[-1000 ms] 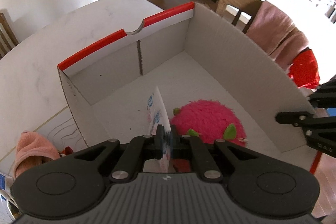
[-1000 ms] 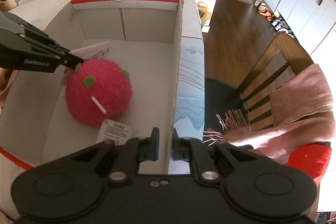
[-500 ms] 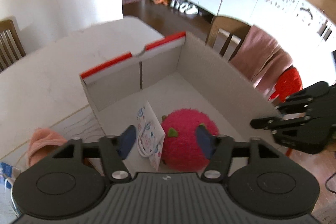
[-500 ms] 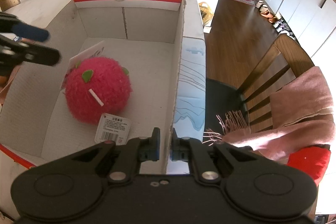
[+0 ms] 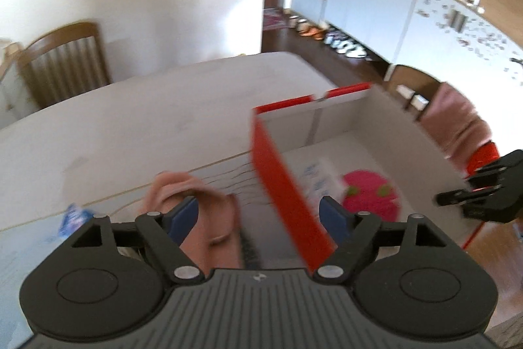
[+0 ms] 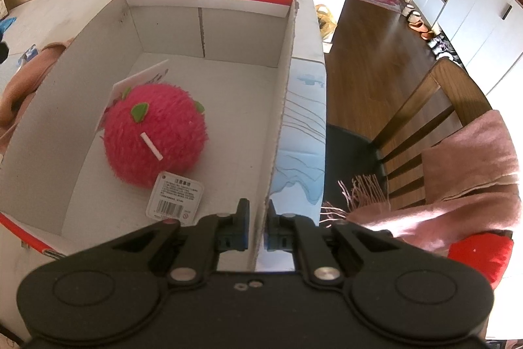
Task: Organize objects
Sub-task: 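Grasp the pink fleece scarf with the left gripper, then carry the pink fleece scarf with the left gripper into the box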
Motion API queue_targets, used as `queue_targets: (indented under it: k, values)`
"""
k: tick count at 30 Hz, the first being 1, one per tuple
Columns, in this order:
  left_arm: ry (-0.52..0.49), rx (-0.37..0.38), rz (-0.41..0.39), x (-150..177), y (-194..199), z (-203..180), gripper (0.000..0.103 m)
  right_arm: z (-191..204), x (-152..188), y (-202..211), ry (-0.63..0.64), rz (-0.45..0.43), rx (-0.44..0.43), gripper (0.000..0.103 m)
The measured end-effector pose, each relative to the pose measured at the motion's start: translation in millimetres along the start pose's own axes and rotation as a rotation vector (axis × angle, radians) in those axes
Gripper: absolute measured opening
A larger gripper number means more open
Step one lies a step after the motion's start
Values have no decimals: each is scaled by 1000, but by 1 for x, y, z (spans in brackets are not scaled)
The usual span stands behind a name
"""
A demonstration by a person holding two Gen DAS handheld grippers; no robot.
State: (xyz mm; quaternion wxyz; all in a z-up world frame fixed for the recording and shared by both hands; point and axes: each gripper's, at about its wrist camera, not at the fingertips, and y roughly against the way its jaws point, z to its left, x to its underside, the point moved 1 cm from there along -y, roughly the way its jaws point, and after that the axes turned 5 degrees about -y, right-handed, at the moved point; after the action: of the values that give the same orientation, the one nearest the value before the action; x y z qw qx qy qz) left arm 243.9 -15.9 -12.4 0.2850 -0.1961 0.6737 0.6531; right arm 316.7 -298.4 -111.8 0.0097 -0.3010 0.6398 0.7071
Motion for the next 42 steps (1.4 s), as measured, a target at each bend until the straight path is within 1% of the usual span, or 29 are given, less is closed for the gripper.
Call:
queue_targets:
  k: [3,9,13,18,20,22,24,26,27,28,29,32,34,35,36,37,39,42]
  values:
    - [21,-40,31,13,-7,13,81,1,0,0,0,1,0,7]
    - [55,-73,98,35,-33,27,81,1,0,0,6,4,3,7]
    - [82,-72,139,41,-51,30,81,1,-1,1,12,7,4,7]
    - [68,-85,180,46,-68,28,81,1,-2,1,13,9,5,6]
    - [74,-98,194,48,-74,30,81,1,-2,1,13,9,5,6]
    - [86,-94,202,50,-78,33,81,1,-2,1,13,9,5,6]
    - [91,-101,200,52,-80,35,81,1,-2,1,14,10,5,6]
    - [96,-92,193,52,-78,35,81,1,-2,0,16,9,7,6]
    - [101,-88,188,52,-77,36,77,1,-2,0,16,9,7,6]
    - [104,-84,188,52,-77,36,65,1,-2,0,15,10,7,6]
    - [108,-78,192,52,-76,36,59,2,-2,0,14,9,6,6]
    - [120,-72,190,51,-72,36,46,2,-1,0,14,9,7,6]
    - [125,-65,184,50,-69,37,34,1,-1,0,15,10,7,6]
    - [128,-66,180,49,-67,37,31,1,-1,0,14,10,6,6]
    - [129,-66,176,49,-66,38,25,1,-1,0,13,10,6,6]
    - [127,-67,173,48,-64,39,15,2,-1,0,14,9,6,6]
    - [129,-71,163,47,-60,40,8,2,-1,0,14,9,6,5]
    - [116,-62,137,42,-51,40,6,1,-1,0,13,9,5,5]
